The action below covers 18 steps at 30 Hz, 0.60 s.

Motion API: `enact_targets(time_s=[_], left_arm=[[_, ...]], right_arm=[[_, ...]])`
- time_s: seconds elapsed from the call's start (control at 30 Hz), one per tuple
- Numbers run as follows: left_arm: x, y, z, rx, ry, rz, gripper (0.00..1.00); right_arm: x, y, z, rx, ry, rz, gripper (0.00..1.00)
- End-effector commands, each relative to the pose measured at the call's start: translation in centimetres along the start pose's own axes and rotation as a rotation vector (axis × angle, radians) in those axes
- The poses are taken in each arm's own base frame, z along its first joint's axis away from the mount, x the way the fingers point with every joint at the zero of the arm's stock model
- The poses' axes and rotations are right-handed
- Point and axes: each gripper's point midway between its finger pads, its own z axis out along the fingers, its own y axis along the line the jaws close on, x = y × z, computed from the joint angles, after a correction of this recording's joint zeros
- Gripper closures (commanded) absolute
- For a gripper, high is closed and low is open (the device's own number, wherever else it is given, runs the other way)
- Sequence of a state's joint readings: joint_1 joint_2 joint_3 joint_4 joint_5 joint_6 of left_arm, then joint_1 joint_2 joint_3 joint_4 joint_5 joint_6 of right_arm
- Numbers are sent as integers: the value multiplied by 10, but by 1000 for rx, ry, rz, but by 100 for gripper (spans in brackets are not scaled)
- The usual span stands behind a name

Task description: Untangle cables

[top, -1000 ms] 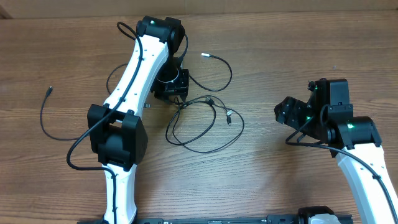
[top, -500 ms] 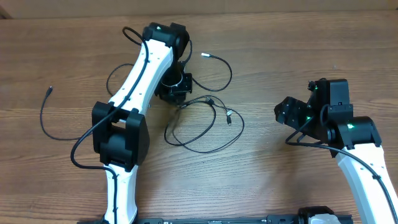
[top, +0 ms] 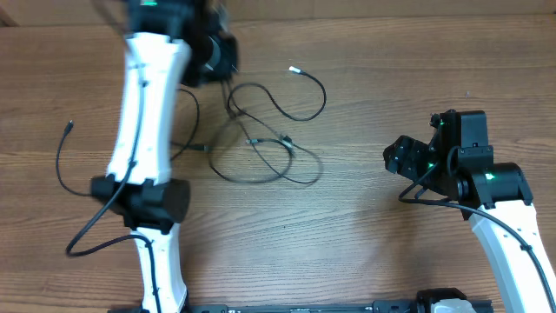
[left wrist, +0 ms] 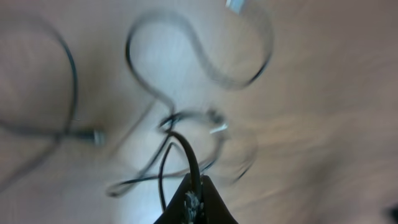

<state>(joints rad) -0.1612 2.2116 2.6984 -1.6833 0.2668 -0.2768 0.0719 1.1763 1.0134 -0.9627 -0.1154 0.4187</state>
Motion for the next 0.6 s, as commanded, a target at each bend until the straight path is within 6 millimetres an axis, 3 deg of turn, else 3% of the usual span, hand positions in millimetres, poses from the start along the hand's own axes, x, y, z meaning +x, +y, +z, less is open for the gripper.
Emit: enact_targets(time_s=[0.0,0.17,0.27,0.37,0.57], left_arm=[[-24,-12,-90,147,-259,72,96],[-49,11,-194,196,-603,80,96],[-53,33,-234,147,-734,62,96],[-53,71,-259,37,-814,-25,96],[-43,168,-295,-243,-926,-344,96]], right_arm=[[-6,2,-5,-1,-26,0,19],[-7,2,-5,-3,-29,0,19],[-8,3,-5,-5,-32,0,19],[-7,3,-5,-4,-31,0,19],[-8,3,-5,-5,-32,-1,19]])
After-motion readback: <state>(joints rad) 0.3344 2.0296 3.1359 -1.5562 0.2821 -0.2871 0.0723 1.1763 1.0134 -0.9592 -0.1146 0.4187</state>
